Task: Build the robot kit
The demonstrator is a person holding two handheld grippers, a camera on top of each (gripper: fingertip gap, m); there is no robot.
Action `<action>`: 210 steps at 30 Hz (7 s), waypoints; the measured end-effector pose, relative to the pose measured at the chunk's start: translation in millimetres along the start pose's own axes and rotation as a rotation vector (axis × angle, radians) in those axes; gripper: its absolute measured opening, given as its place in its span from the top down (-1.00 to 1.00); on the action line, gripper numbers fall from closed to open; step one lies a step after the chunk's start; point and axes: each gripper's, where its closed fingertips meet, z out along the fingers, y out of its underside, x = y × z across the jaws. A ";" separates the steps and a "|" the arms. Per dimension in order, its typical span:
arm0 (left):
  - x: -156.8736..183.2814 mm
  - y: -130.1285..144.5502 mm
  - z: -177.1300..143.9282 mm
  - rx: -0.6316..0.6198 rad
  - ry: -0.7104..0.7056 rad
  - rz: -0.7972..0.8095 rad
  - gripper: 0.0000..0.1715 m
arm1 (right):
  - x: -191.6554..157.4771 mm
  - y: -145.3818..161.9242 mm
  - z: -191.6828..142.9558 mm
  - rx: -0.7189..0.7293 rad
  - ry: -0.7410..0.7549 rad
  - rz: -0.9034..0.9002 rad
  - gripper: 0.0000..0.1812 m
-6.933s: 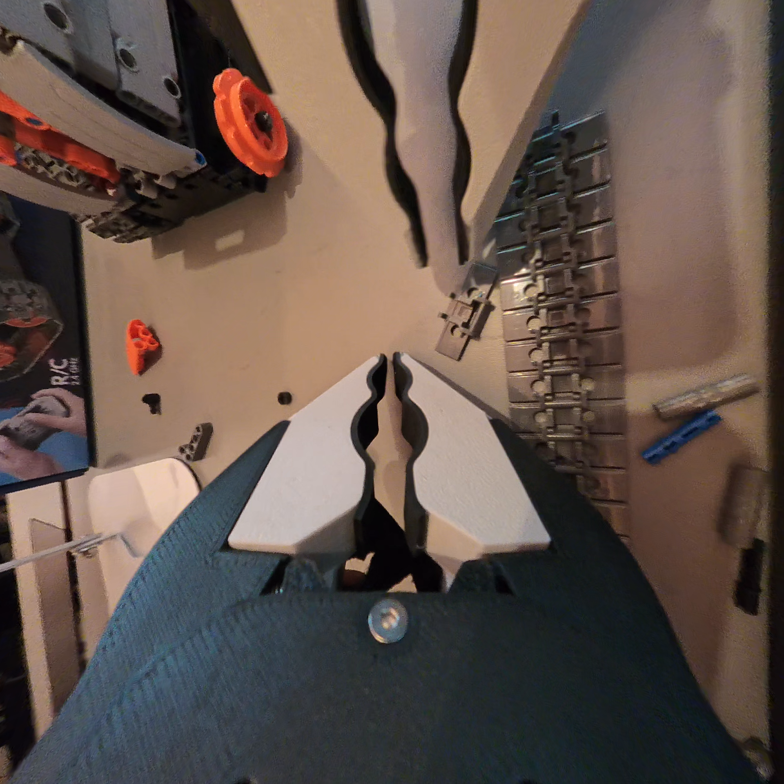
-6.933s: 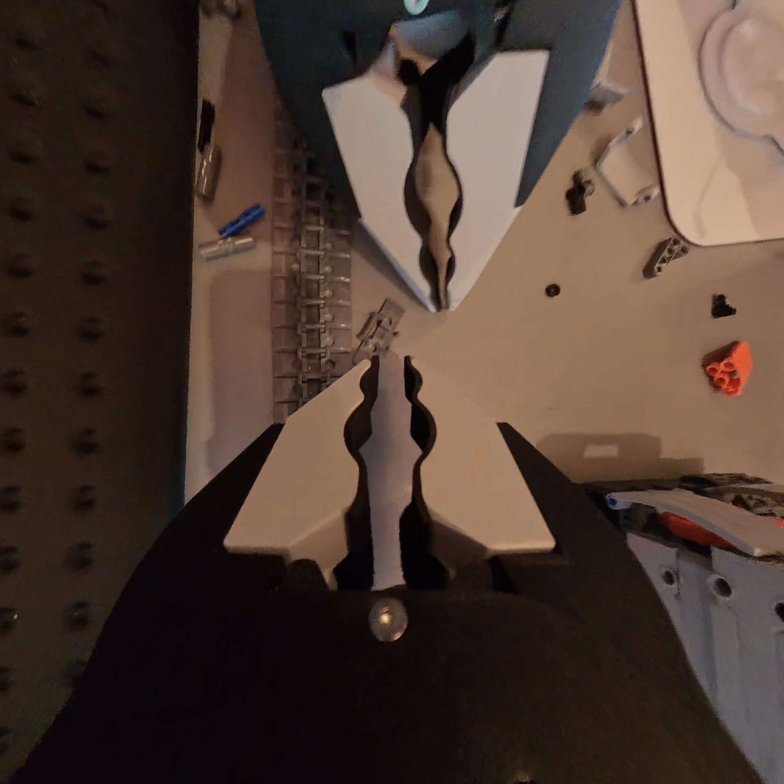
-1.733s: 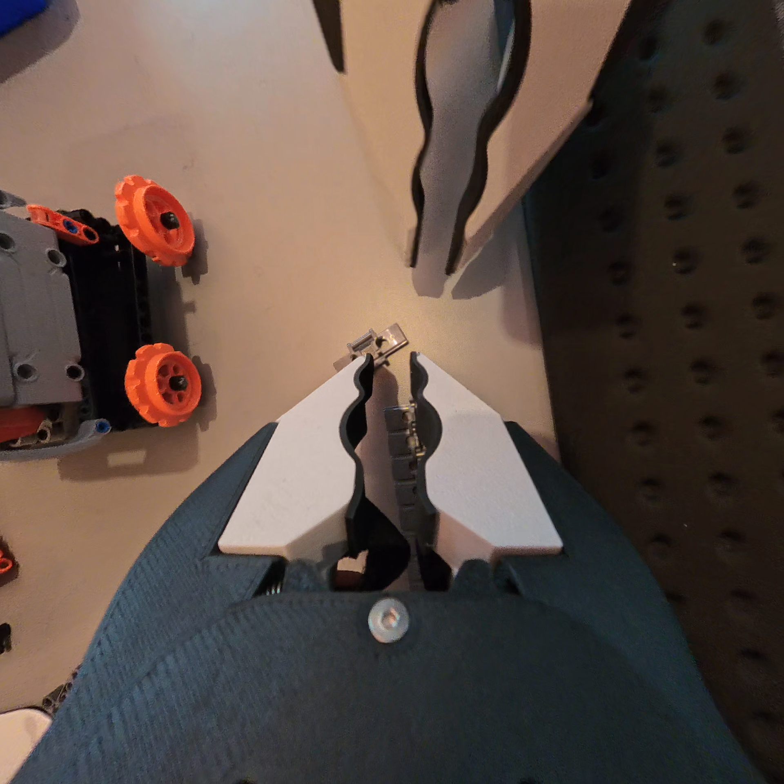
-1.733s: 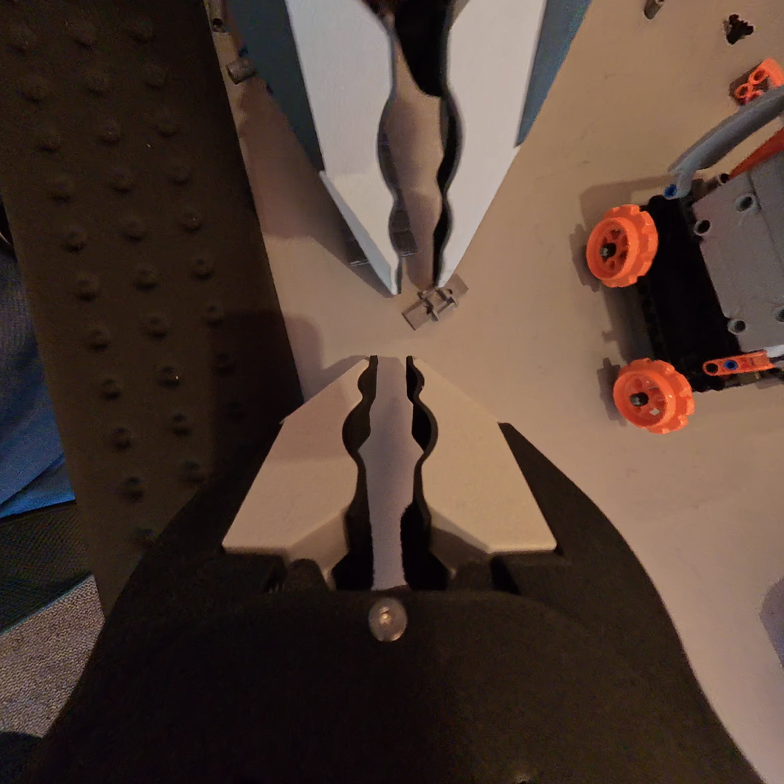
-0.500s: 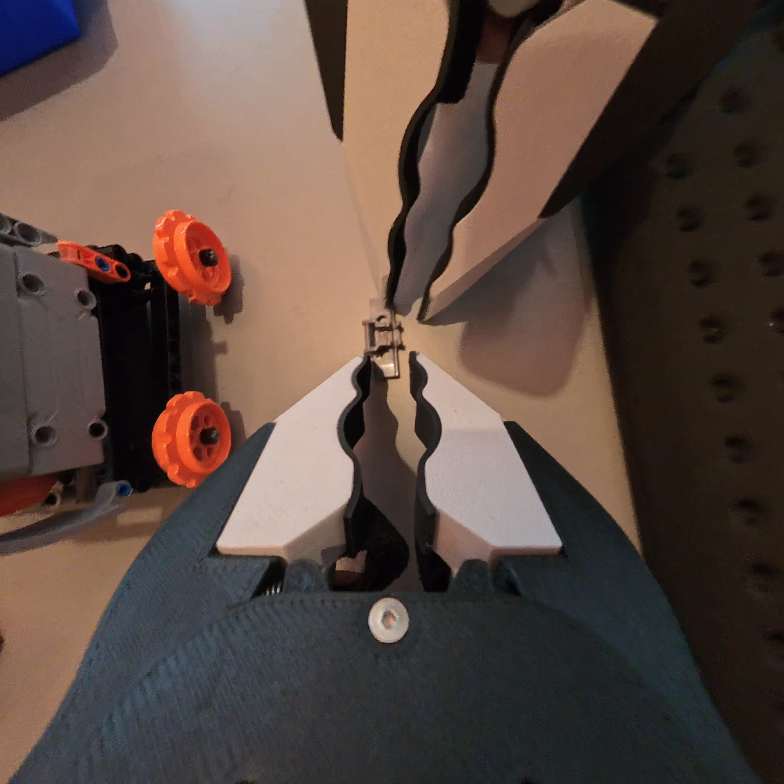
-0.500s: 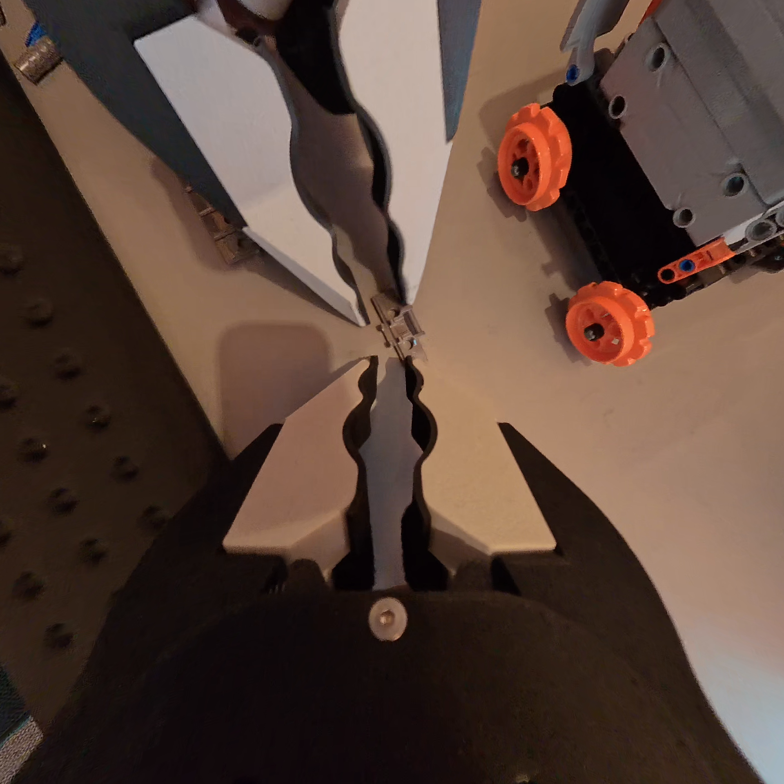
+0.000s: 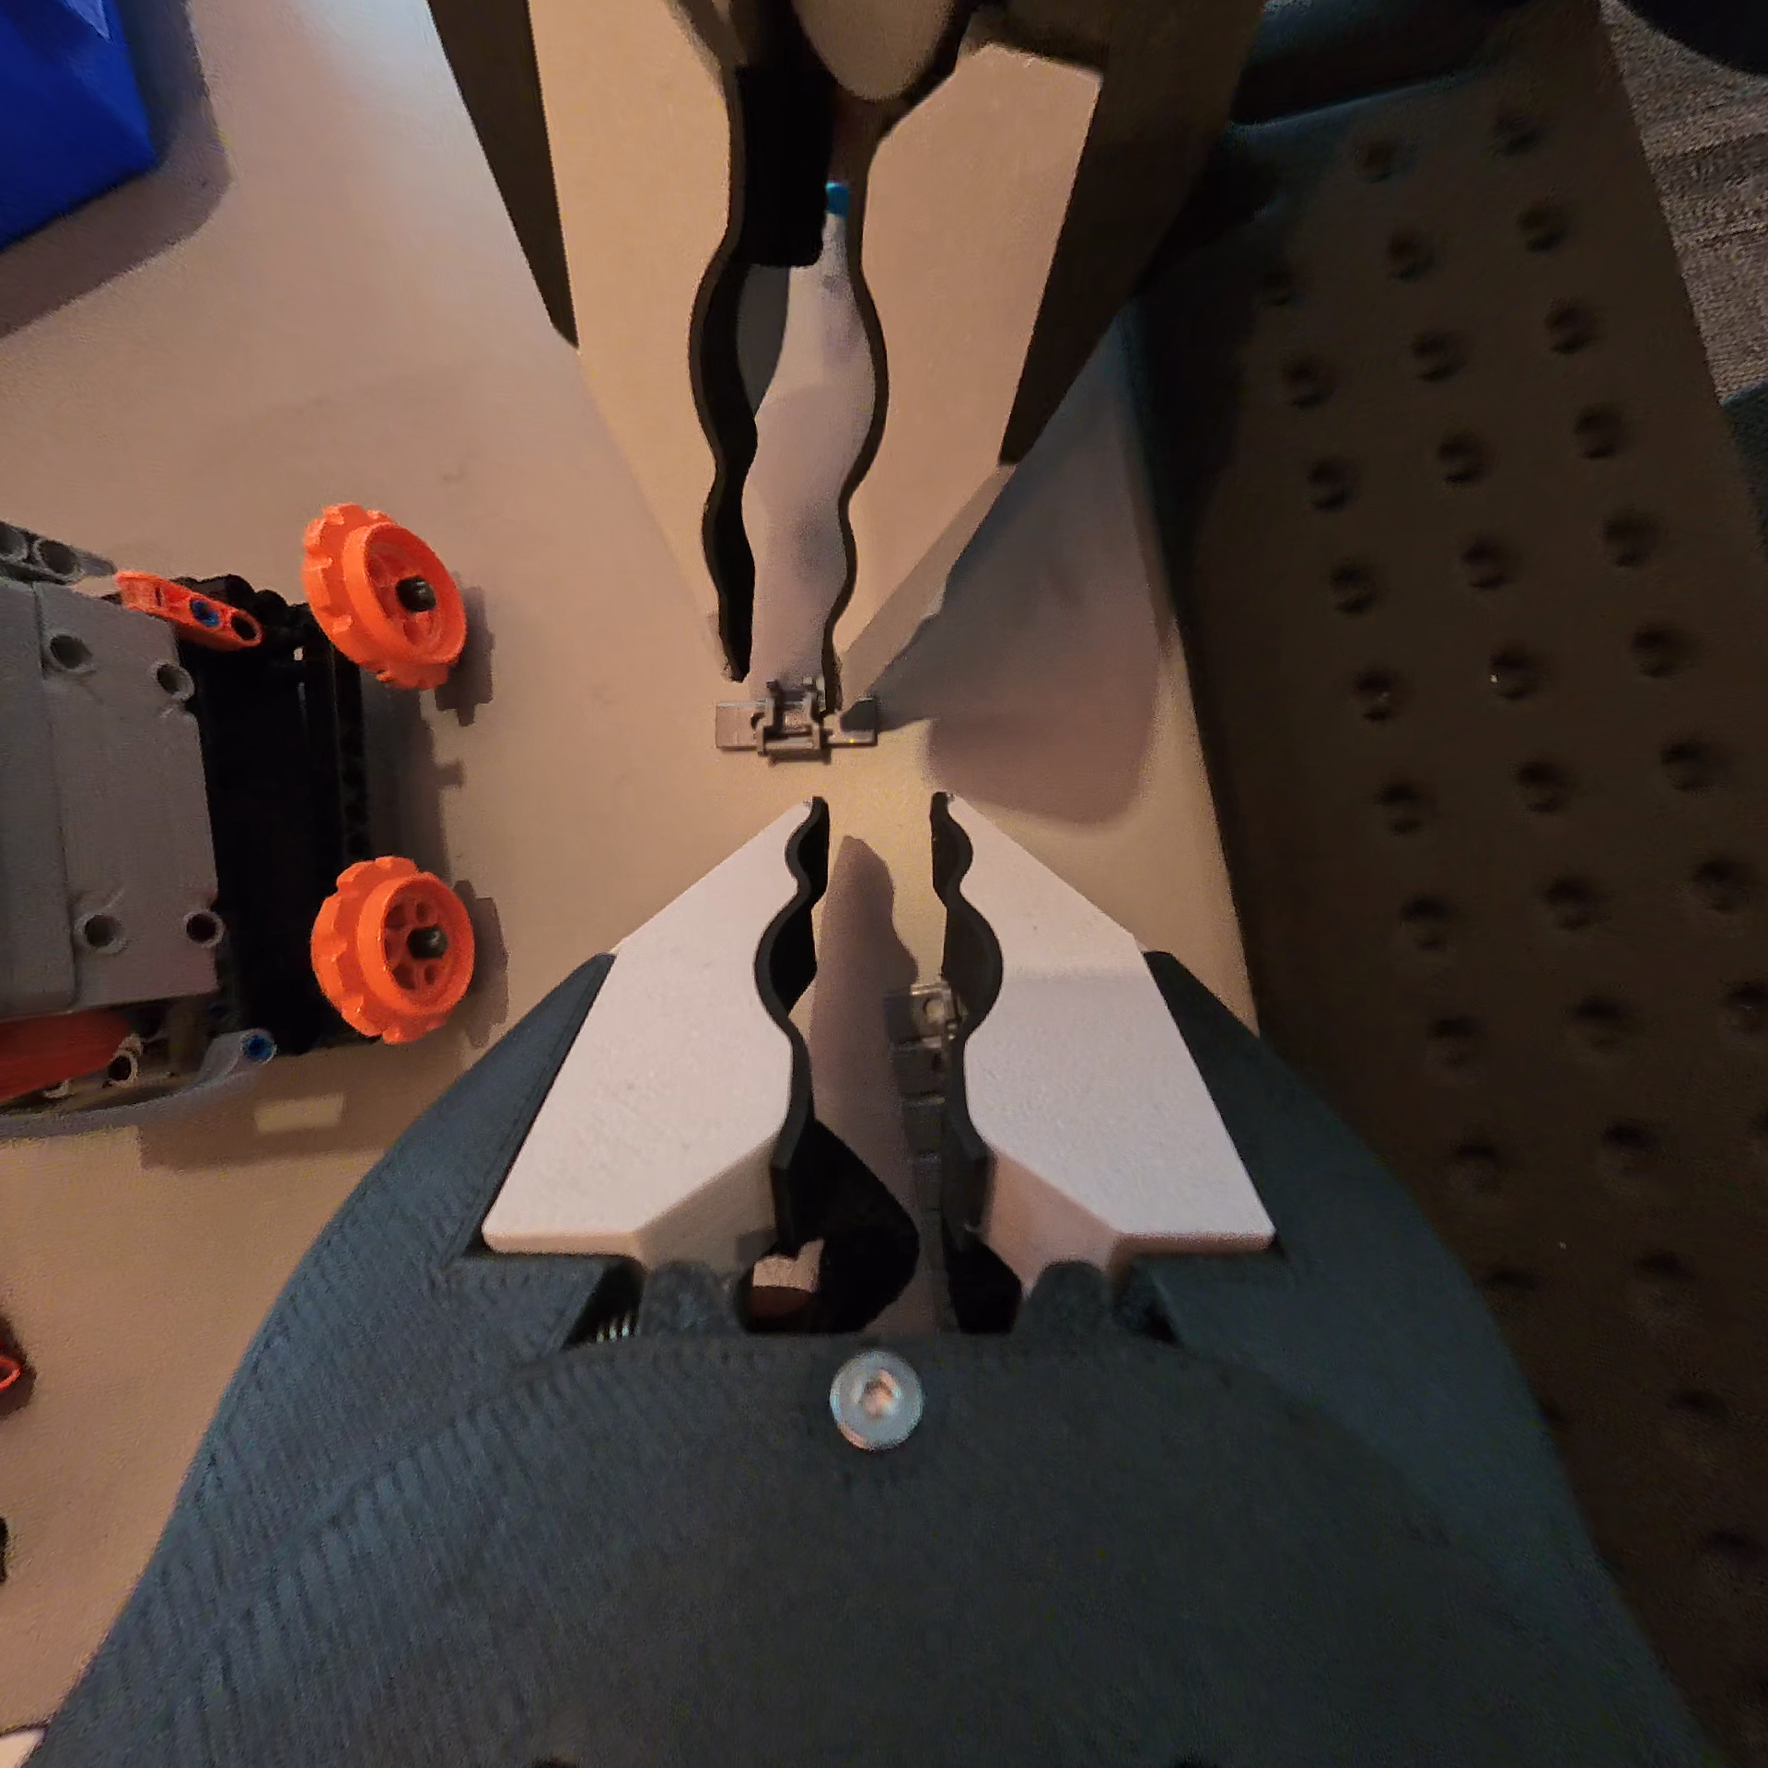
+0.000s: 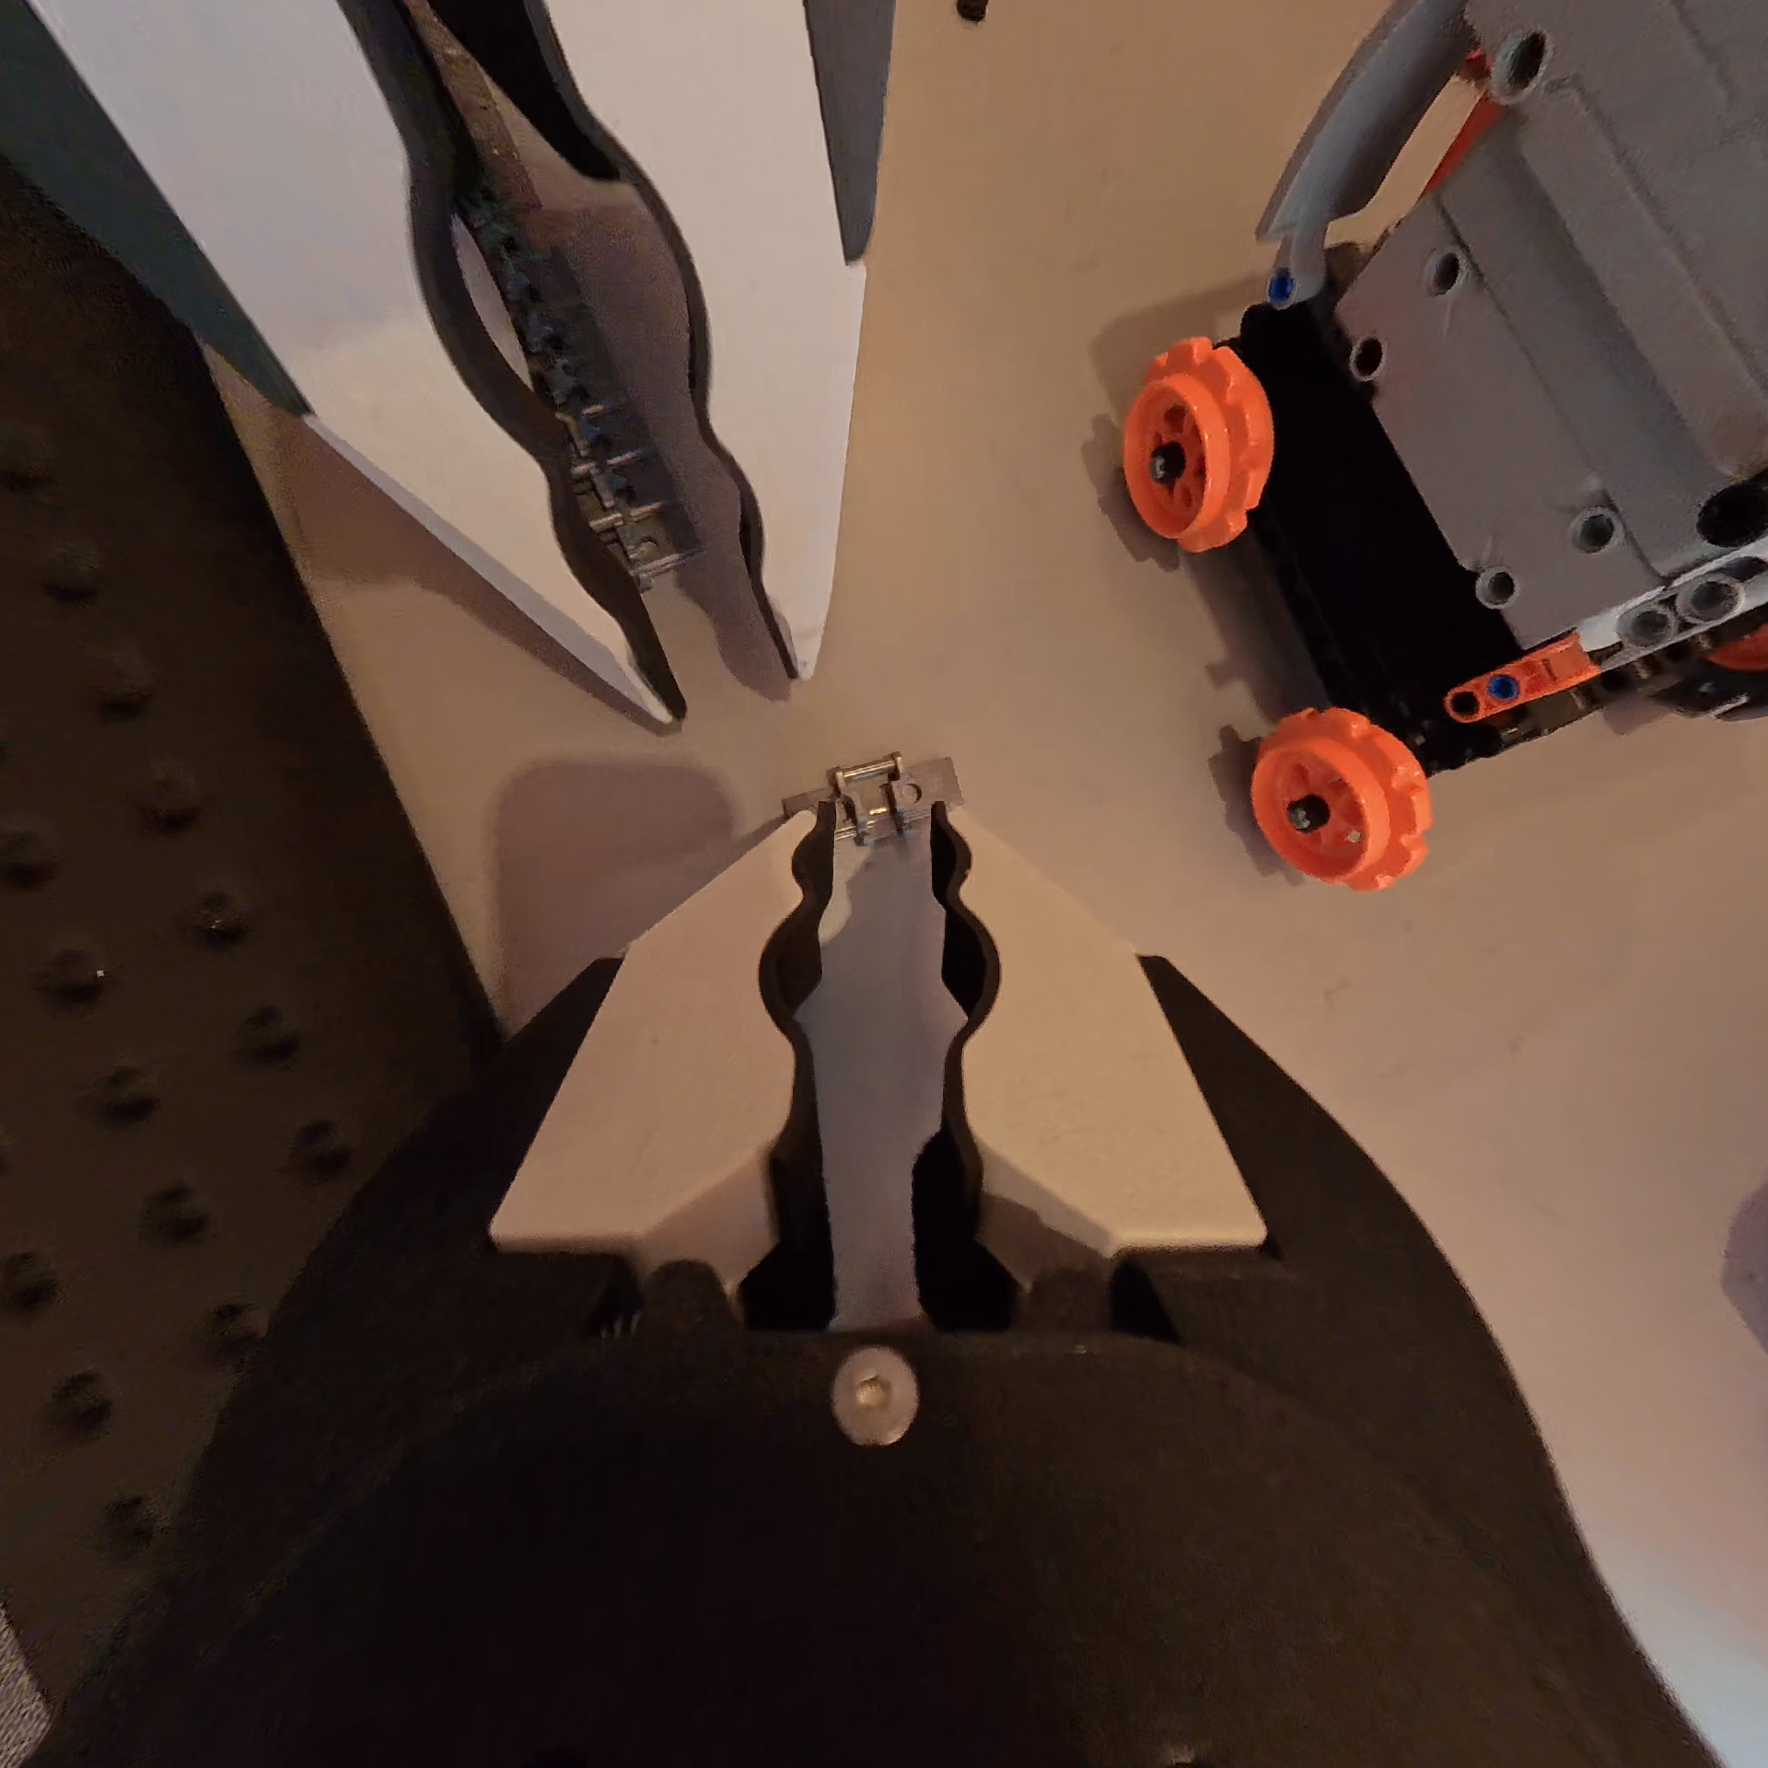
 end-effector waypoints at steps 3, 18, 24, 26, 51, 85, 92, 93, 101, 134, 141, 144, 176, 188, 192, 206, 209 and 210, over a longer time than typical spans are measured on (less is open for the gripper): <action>0.0 5.9 -5.6 -0.017 -0.007 0.012 0.75 | -1.0 0.5 5.9 0.003 -0.049 -0.004 0.84; 10.1 54.1 -61.2 0.033 -0.040 -0.075 0.77 | -45.9 -36.7 9.4 0.079 -0.241 -0.150 0.91; 25.4 59.4 -45.6 -0.013 0.000 -0.032 0.78 | -54.1 -38.9 16.1 0.025 -0.245 -0.208 0.91; 28.0 61.0 -42.7 -0.026 0.008 -0.023 0.78 | -54.5 -37.9 16.8 0.014 -0.248 -0.212 0.91; 30.1 63.4 -38.1 -0.039 0.034 -0.040 0.79 | -51.1 -40.5 26.5 -0.047 -0.259 -0.294 1.00; 24.2 107.0 -81.8 -0.069 -0.065 -0.125 0.74 | -59.6 -40.3 27.5 -0.320 -0.326 -0.399 1.00; 17.9 116.9 -111.5 -0.039 -0.142 -0.174 0.74 | -59.9 -39.1 29.4 -0.481 -0.326 -0.461 1.00; 16.1 119.1 -117.1 -0.033 -0.164 -0.182 0.74 | -60.0 -39.2 29.7 -0.486 -0.324 -0.460 1.00; -14.3 167.5 -185.2 0.043 -0.487 -0.320 0.79 | -74.4 -73.2 18.5 -0.247 -0.347 -0.464 1.00; -79.8 220.6 -258.4 0.179 -0.954 -0.518 0.86 | -143.9 -220.0 158.6 -0.045 -0.561 -0.450 1.00; -80.3 221.3 -256.2 0.170 -0.951 -0.518 0.86 | -138.7 -220.1 147.8 -0.035 -0.556 -0.460 1.00; -80.3 221.8 -254.0 0.160 -0.947 -0.515 0.86 | -139.3 -212.9 151.8 -0.057 -0.563 -0.456 1.00; -80.2 223.3 -248.9 0.137 -0.937 -0.510 0.86 | -125.6 -185.1 134.3 -0.121 -0.555 -0.491 1.00; -80.2 224.1 -248.2 0.130 -0.935 -0.510 0.86 | -119.7 -176.7 127.4 -0.133 -0.559 -0.487 1.00; -80.3 224.3 -248.5 0.131 -0.936 -0.512 0.86 | -117.6 -178.4 119.0 -0.121 -0.567 -0.486 1.00; -80.6 224.8 -246.3 0.123 -0.932 -0.511 0.86 | -109.6 -162.8 112.4 -0.157 -0.572 -0.487 1.00; -80.7 225.0 -246.0 0.122 -0.932 -0.512 0.86 | -109.7 -158.0 115.4 -0.171 -0.577 -0.481 1.00; -80.8 225.1 -246.4 0.122 -0.934 -0.512 0.86 | -108.7 -157.8 114.6 -0.171 -0.575 -0.482 1.00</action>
